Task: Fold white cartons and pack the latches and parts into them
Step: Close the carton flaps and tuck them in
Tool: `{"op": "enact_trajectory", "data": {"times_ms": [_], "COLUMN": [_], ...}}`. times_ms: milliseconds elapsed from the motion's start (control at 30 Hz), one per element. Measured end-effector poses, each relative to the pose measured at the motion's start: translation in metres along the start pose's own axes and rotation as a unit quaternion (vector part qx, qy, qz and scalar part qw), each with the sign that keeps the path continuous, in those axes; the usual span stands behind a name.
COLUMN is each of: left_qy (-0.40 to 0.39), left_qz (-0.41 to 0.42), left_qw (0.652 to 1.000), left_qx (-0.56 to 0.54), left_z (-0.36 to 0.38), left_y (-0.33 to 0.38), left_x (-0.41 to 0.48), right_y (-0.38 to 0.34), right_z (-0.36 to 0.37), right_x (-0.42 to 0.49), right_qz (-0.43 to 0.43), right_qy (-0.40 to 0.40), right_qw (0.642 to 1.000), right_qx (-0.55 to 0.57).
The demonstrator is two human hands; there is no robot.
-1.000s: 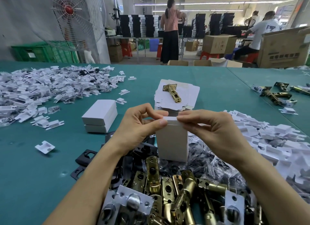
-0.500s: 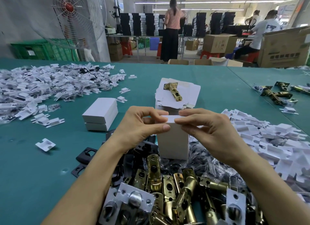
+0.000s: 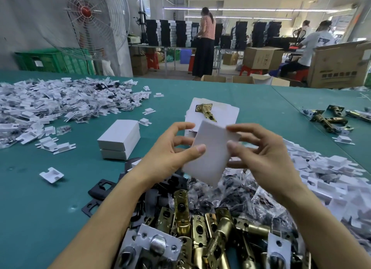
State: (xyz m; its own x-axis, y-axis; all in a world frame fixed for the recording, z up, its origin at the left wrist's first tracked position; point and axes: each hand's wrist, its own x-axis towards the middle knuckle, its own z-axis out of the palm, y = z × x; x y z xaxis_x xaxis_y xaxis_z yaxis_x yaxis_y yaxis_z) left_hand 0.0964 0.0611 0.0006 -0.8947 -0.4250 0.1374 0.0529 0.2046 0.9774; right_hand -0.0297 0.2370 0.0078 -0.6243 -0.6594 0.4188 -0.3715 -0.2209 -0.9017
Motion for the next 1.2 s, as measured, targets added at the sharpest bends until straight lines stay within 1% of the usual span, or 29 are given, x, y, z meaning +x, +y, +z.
{"op": "enact_trajectory", "data": {"times_ms": [67, 133, 167, 233, 267, 300, 367, 400, 433, 467, 533, 567, 600, 633, 667, 733, 800, 833, 900, 967, 1033, 1133, 1200], "left_qy": [-0.044, -0.077, -0.08, -0.052, -0.022, 0.021, 0.132, 0.175, 0.193, 0.188, 0.132, 0.108, 0.102, 0.116, 0.148, 0.251, 0.358, 0.4, 0.457, 0.493, 0.508, 0.514, 0.532], "left_qz": [-0.024, -0.034, -0.036, -0.041, -0.04, -0.036, -0.025, -0.019, -0.016, -0.016, -0.03, -0.045, -0.06, -0.07, -0.077, -0.088, -0.087, -0.08, -0.068, -0.076, -0.092, -0.122, -0.137], "left_qw": [0.999, 0.996, 0.994, 0.993, 0.994, 0.994, 0.986, 0.98, 0.978, 0.981, 0.99, 0.991, 0.991, 0.99, 0.986, 0.964, 0.928, 0.911, 0.884, 0.865, 0.856, 0.848, 0.834], "left_qx": [0.009, -0.036, -0.062, -0.095, -0.101, -0.101, -0.096, -0.09, -0.074, -0.042, 0.046, 0.067, 0.063, 0.039, 0.01, -0.024, -0.045, -0.057, -0.075, -0.058, -0.033, -0.043, -0.049], "left_z": [0.003, 0.006, 0.007, 0.006, 0.006, 0.005, 0.004, 0.002, 0.002, 0.001, 0.0, -0.002, -0.006, -0.01, -0.016, -0.03, -0.048, -0.059, -0.082, -0.101, -0.112, -0.12, -0.122], "left_y": [0.004, 0.009, 0.012, 0.02, 0.022, 0.025, 0.025, 0.024, 0.024, 0.025, 0.022, 0.018, 0.014, 0.01, 0.006, 0.0, -0.006, -0.009, -0.013, -0.02, -0.028, -0.042, -0.05], "left_x": [-0.003, -0.007, -0.008, -0.01, -0.01, -0.009, -0.004, -0.001, 0.001, 0.001, 0.001, 0.001, 0.002, 0.004, 0.007, 0.015, 0.022, 0.026, 0.03, 0.032, 0.033, 0.032, 0.03], "right_y": [-0.005, -0.008, -0.009, -0.009, -0.009, -0.009, -0.01, -0.01, -0.011, -0.011, -0.011, -0.011, -0.011, -0.011, -0.01, -0.008, -0.007, -0.008, -0.009, -0.008, -0.008, -0.007, -0.007], "right_z": [-0.003, -0.002, 0.0, 0.005, 0.007, 0.009, 0.013, 0.014, 0.015, 0.015, 0.012, 0.011, 0.01, 0.009, 0.009, 0.01, 0.011, 0.011, 0.01, 0.01, 0.011, 0.011, 0.011], "right_x": [0.003, 0.004, 0.004, 0.002, 0.001, 0.0, -0.001, -0.001, -0.001, -0.001, 0.001, 0.001, 0.001, 0.0, -0.001, -0.005, -0.006, -0.006, -0.006, -0.007, -0.007, -0.007, -0.007], "right_qz": [0.024, 0.056, 0.075, 0.112, 0.124, 0.133, 0.145, 0.148, 0.149, 0.148, 0.149, 0.155, 0.165, 0.179, 0.194, 0.211, 0.201, 0.193, 0.19, 0.197, 0.202, 0.204, 0.205], "right_qy": [0.052, 0.074, 0.077, 0.079, 0.078, 0.072, 0.056, 0.05, 0.045, 0.039, 0.017, 0.002, -0.017, -0.04, -0.065, -0.109, -0.129, -0.132, -0.138, -0.147, -0.157, -0.167, -0.172], "right_qw": [0.995, 0.987, 0.983, 0.973, 0.97, 0.968, 0.964, 0.963, 0.964, 0.965, 0.967, 0.966, 0.966, 0.966, 0.966, 0.968, 0.971, 0.972, 0.972, 0.969, 0.967, 0.964, 0.963], "right_qx": [0.08, 0.131, 0.15, 0.184, 0.194, 0.201, 0.216, 0.218, 0.216, 0.212, 0.207, 0.205, 0.198, 0.183, 0.156, 0.085, 0.029, 0.017, 0.004, -0.009, -0.019, -0.027, -0.036]}}
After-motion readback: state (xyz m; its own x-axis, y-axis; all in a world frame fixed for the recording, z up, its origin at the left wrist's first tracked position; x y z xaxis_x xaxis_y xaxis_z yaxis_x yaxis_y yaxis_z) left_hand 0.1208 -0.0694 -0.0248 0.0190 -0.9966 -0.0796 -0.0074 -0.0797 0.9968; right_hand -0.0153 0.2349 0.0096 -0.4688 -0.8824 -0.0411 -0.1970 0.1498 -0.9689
